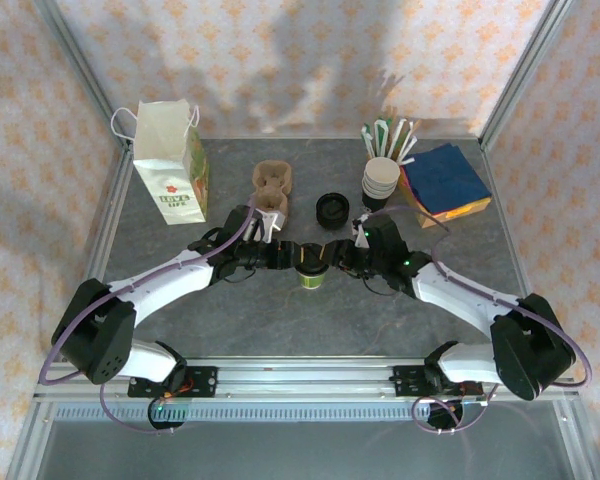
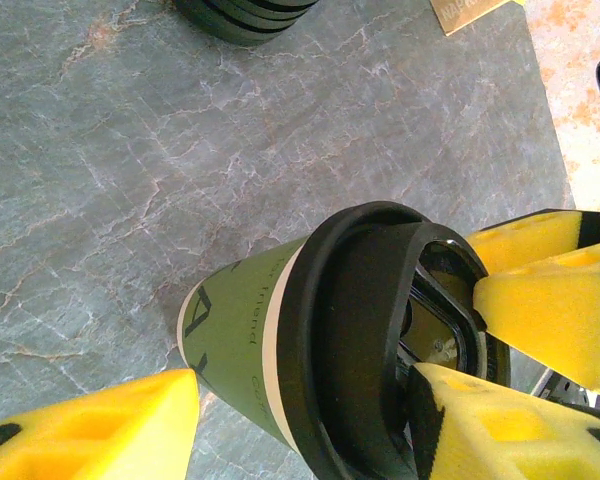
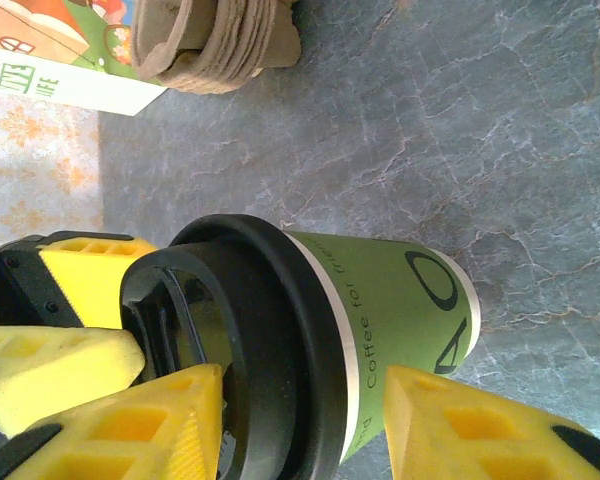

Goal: Pack the takeout coffee

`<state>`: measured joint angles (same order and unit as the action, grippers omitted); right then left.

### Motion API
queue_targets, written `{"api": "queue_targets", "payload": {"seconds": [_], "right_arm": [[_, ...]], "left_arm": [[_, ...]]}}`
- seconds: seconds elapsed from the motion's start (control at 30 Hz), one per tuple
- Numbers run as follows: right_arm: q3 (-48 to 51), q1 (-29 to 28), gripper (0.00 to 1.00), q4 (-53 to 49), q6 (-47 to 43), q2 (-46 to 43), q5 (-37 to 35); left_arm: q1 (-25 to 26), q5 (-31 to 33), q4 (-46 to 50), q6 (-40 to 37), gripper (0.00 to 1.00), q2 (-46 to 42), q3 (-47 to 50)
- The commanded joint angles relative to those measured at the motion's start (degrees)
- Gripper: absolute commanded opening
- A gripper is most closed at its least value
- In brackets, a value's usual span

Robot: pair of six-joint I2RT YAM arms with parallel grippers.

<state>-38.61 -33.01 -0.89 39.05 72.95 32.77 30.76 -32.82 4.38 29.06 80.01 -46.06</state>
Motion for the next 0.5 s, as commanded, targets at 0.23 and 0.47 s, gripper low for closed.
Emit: {"api": "queue_targets", "payload": {"seconds": [0.23, 0.47], "right_arm": [[-1.26, -0.75, 0.44, -3.71, -2.55, 1.14, -3.61], [-0.51, -0.91, 0.44, -3.95, -2.92, 2.37, -3.67]], "left_arm": [[0.17, 1.25, 0.93, -0.56, 0.56, 0.77, 1.6], [0.24, 1.52, 1.28, -0.41, 0.56, 0.7, 2.59]]}}
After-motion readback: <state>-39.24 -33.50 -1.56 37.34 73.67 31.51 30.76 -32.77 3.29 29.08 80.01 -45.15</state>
